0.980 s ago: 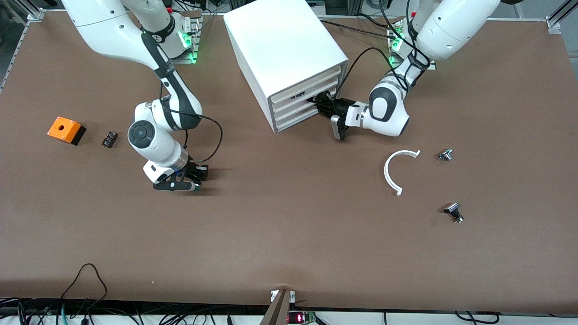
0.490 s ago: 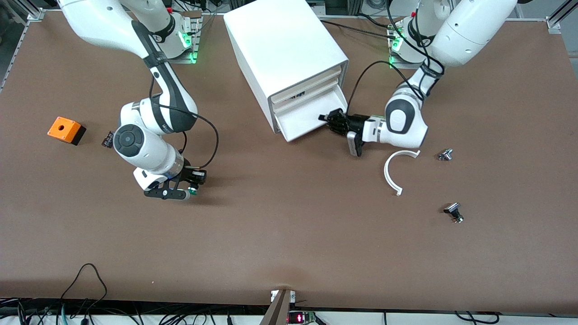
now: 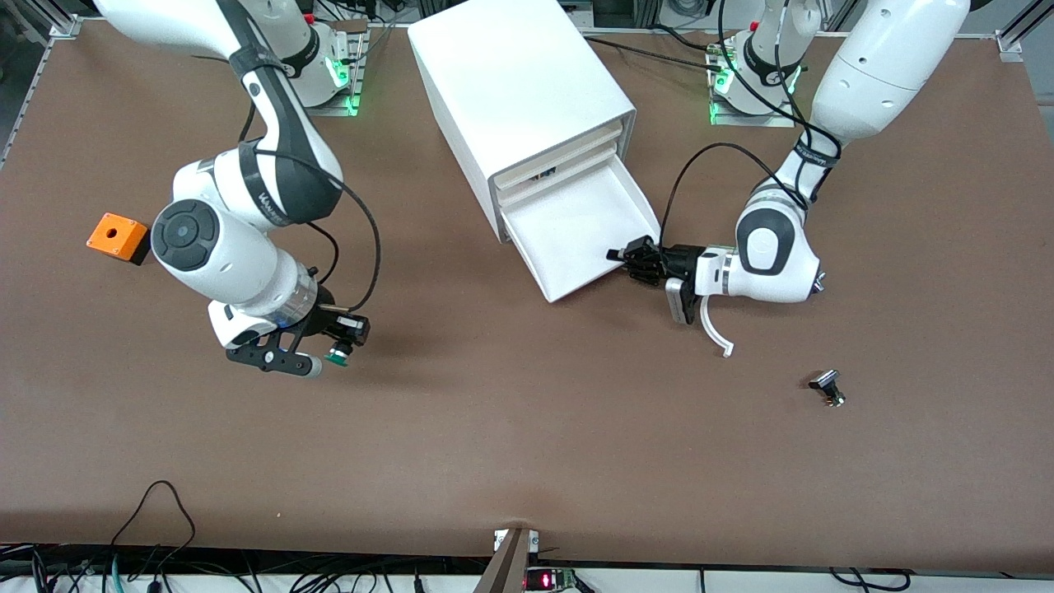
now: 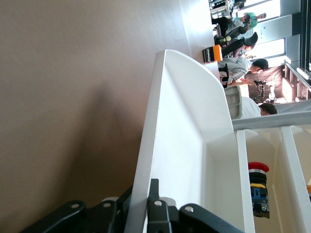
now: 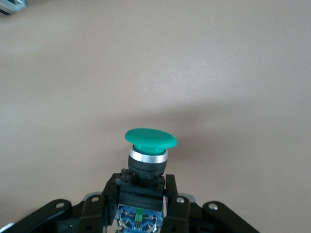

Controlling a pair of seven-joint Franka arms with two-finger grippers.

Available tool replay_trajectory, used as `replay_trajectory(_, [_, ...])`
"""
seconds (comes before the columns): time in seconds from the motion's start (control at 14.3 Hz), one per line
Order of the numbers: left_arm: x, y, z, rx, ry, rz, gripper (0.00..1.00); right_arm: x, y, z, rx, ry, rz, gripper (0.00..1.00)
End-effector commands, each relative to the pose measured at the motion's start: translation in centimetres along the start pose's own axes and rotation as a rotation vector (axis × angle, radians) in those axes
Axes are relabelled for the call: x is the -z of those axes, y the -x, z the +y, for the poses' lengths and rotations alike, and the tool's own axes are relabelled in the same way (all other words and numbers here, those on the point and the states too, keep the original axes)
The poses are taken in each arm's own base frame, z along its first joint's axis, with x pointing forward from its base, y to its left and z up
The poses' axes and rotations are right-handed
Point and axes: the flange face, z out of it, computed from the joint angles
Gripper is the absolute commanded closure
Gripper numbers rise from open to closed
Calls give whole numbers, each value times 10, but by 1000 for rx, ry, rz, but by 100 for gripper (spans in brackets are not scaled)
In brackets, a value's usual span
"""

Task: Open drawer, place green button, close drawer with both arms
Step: 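Carry the green button over the open drawer with the right gripper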

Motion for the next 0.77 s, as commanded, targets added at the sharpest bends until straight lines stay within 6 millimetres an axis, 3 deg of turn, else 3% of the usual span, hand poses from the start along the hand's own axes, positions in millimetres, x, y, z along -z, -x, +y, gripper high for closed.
replay_trajectory(0.0, [5, -15, -9, -27, -55, 24, 88, 9, 18, -43, -79, -16, -2, 100])
replay_trajectory(0.07, [7, -16, -9, -29, -56, 27, 39, 12, 27, -57, -109, -19, 0, 100])
replay_trajectory(0.14, [11, -17, -7, -38, -52, 25, 0, 17, 39, -73, -138, -14, -6, 100])
replay_trajectory(0.35, [34, -29, 7, -19, -66, -12, 0, 30, 71, -127, -242, -42, 3, 100])
replay_trajectory(0.7, [104, -86, 69, 167, -180, -230, 0, 26, 115, -195, -419, -80, -2, 100])
